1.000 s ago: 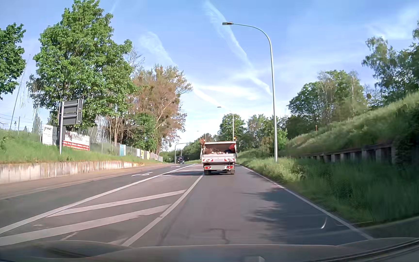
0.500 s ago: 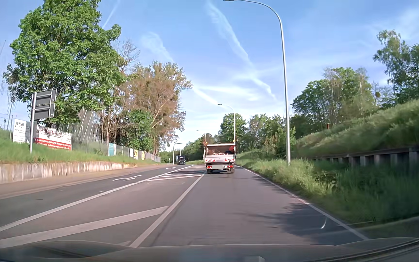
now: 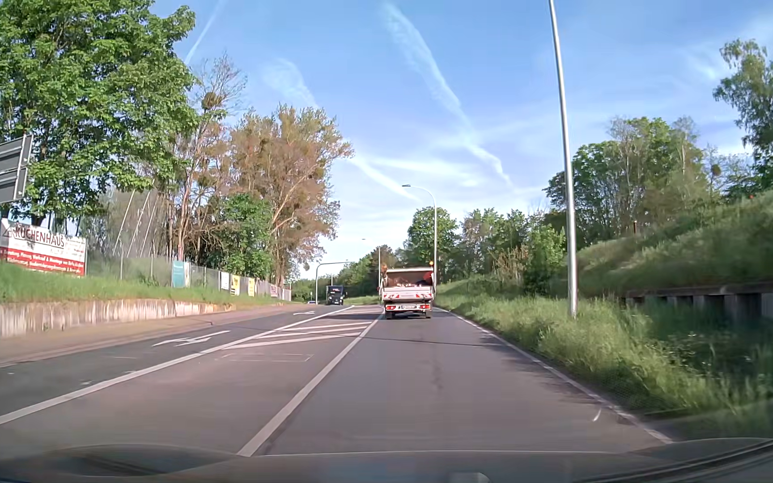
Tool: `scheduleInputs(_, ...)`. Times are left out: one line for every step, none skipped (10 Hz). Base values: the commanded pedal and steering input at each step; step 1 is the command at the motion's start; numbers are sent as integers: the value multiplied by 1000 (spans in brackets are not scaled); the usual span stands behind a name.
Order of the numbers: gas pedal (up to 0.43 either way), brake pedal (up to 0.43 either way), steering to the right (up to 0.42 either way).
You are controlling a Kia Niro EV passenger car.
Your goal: Follow the waypoints while adhering to traffic rules and regulations
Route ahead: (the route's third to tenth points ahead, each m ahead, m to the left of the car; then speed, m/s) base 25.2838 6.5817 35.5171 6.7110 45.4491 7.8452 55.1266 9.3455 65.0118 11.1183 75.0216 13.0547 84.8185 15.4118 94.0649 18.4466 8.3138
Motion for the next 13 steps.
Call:
scheduleInputs(358, 0, -4)
scheduleInputs(358, 0, -3)
scheduleInputs(358, 0, -3)
scheduleInputs(358, 0, -4)
scheduleInputs(358, 0, -3)
scheduleInputs(358, 0, -3)
scheduleInputs(358, 0, -4)
scheduleInputs(358, 0, -3)
scheduleInputs(358, 0, -3)
scheduleInputs(358, 0, -4)
scheduleInputs(350, 0, -4)
scheduleInputs(339, 0, -3)
scheduleInputs(339, 0, -3)
